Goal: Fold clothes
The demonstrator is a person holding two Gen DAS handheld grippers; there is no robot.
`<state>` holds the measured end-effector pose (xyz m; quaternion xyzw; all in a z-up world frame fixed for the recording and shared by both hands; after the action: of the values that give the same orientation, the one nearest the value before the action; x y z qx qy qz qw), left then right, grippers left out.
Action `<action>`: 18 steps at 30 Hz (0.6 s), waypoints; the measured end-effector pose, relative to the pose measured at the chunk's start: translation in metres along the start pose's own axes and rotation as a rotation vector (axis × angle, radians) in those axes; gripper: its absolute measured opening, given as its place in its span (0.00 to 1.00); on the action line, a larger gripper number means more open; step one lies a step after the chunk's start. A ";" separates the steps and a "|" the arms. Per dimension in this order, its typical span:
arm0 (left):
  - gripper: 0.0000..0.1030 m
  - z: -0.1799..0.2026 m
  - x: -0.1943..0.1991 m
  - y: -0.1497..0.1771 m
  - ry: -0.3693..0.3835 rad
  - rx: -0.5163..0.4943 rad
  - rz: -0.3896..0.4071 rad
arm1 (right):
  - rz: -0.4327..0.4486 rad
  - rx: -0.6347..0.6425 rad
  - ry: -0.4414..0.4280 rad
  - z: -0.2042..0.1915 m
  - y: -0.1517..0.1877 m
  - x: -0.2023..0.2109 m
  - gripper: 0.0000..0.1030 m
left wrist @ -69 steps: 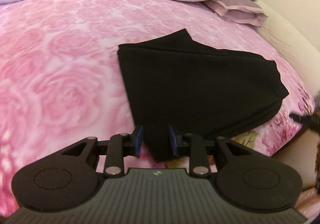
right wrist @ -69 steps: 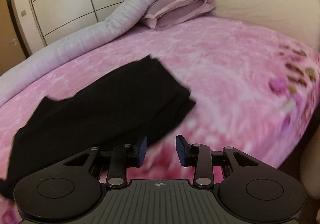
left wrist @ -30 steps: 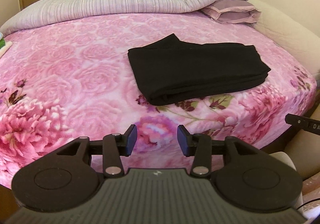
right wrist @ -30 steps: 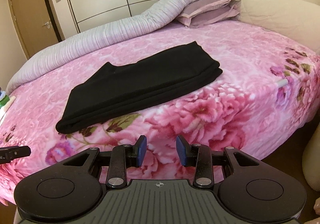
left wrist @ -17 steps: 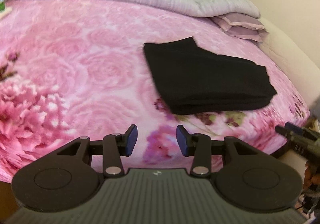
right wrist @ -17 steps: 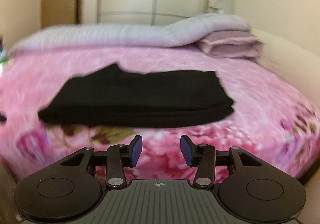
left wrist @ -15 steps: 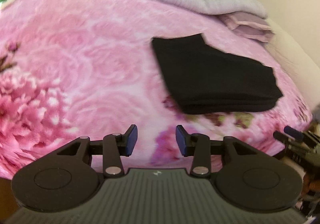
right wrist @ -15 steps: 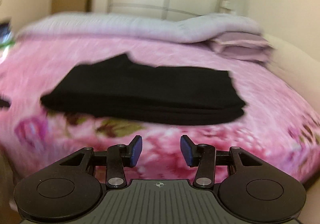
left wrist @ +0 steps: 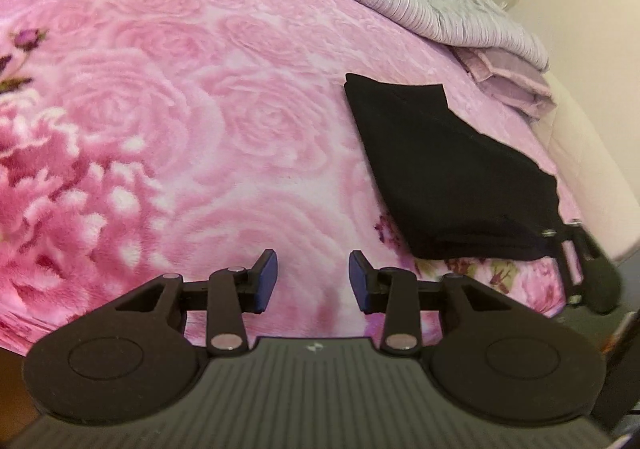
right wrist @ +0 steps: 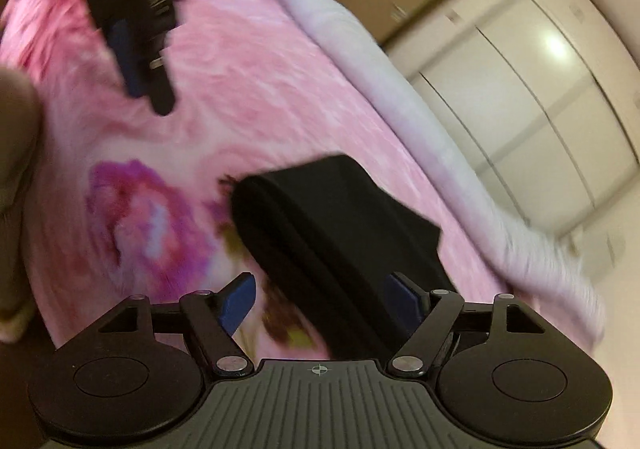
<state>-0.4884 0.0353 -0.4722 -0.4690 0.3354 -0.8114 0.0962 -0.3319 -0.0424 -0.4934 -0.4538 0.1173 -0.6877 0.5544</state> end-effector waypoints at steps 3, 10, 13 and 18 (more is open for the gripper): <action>0.33 -0.005 0.000 -0.005 0.004 0.009 0.010 | 0.018 0.086 -0.002 -0.014 -0.007 -0.013 0.72; 0.33 -0.014 -0.002 -0.016 -0.022 0.017 0.020 | 0.016 0.021 -0.026 -0.011 -0.019 -0.038 0.28; 0.33 -0.013 -0.005 -0.019 -0.029 0.008 0.015 | 0.020 -0.046 -0.037 -0.009 -0.021 -0.039 0.14; 0.33 0.001 -0.016 -0.037 -0.024 -0.027 0.007 | 0.010 -0.822 -0.241 0.070 -0.017 -0.023 0.09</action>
<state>-0.4734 0.0700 -0.4596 -0.4787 0.3467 -0.8008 0.0969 -0.2908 0.0074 -0.4537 -0.7134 0.3182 -0.5232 0.3407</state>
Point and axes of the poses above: each gripper's, at about its wrist camera, not at the fingertips, and x roughly against the way its jaws point, z to its right, y to its underside, the point moved 10 cm from there along -x, roughly the way its jaws point, and after that the axes turned 13 degrees about -x, right-handed, at the moved point
